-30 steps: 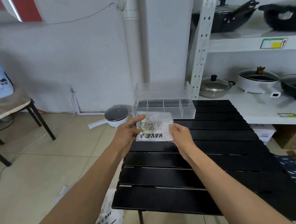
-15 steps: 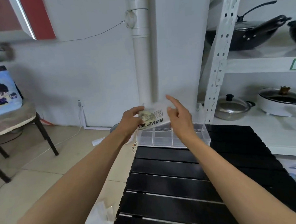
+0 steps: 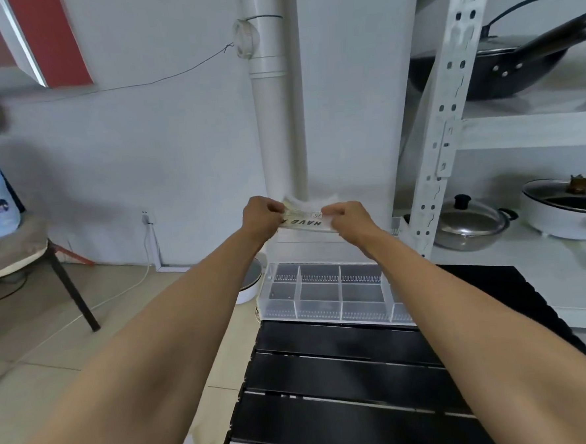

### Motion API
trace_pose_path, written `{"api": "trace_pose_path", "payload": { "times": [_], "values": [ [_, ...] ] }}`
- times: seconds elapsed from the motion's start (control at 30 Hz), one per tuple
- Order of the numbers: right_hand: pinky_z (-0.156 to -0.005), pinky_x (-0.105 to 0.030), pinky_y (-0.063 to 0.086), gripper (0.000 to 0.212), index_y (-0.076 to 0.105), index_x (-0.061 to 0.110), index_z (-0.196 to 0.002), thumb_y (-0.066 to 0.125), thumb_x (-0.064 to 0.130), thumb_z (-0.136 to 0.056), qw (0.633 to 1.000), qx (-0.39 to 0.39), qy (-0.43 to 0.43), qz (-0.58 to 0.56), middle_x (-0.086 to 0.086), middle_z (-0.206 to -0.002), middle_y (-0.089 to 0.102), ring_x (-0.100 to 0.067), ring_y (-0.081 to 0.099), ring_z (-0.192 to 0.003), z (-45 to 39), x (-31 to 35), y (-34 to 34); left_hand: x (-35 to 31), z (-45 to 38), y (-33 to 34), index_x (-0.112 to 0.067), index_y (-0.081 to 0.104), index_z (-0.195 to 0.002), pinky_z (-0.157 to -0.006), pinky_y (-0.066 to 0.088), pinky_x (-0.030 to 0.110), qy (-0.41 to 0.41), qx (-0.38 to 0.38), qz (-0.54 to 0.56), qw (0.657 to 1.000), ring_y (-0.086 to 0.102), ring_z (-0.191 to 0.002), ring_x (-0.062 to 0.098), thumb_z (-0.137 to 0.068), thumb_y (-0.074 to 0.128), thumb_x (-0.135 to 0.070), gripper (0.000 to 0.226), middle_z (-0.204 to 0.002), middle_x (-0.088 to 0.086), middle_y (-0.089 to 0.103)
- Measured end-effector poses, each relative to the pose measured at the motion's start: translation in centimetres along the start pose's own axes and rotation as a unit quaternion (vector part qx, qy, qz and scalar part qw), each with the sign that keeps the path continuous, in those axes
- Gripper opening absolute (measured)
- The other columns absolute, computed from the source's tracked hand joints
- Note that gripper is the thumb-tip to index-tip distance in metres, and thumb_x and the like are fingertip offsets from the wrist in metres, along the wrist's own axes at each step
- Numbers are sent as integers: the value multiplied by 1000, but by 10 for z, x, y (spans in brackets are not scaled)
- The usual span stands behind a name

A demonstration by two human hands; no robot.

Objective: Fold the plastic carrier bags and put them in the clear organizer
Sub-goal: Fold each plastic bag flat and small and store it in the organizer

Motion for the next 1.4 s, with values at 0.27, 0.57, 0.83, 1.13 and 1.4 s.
{"api": "trace_pose_path", "payload": {
  "times": [0.27,0.57,0.83,1.13,1.4],
  "values": [
    [-79,-27,45,49,67,10,-116,35,-13,-86,993,63,37,92,-10,-128,59,-24,54,-107,-22,-20,19,25,-10,22,-17,46,-59,-70,37,32,-12,40,-239,970,56,-75,36,-73,53,-4,20,-68,11,58],
    [-75,-31,51,46,70,6,-110,39,-14,-83,979,117,94,135,-2,-80,55,-24,54,-86,-26,-24,33,11,-10,28,-15,73,-88,-88,47,37,68,7,-292,954,57,-102,27,-78,50,0,29,-105,5,68],
    [-85,-31,50,32,68,10,-116,72,17,-84,969,97,90,208,1,-106,63,-23,59,-98,-35,-32,26,4,1,51,-15,72,-97,-83,49,35,124,72,-335,931,64,-90,27,-89,48,-19,26,-93,5,72],
    [-80,-34,55,18,61,9,-81,56,24,-90,962,74,85,249,-5,-83,74,-22,72,-76,-34,-34,31,0,8,60,-11,39,-69,-76,38,36,155,87,-446,877,46,-72,26,-101,32,-45,47,-73,4,49],
    [-77,-32,54,26,66,10,-81,48,23,-95,957,81,87,265,-2,-78,68,-23,69,-72,-32,-35,37,0,11,62,-14,36,-60,-76,39,35,171,96,-481,855,47,-69,23,-101,24,-51,56,-77,6,57]
  ]
}}
Point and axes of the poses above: each hand's wrist, its own z-axis away from the middle knuckle, its own y-axis out of the palm, x = y × z, the point moved 10 cm from there along -z, towards the middle knuckle
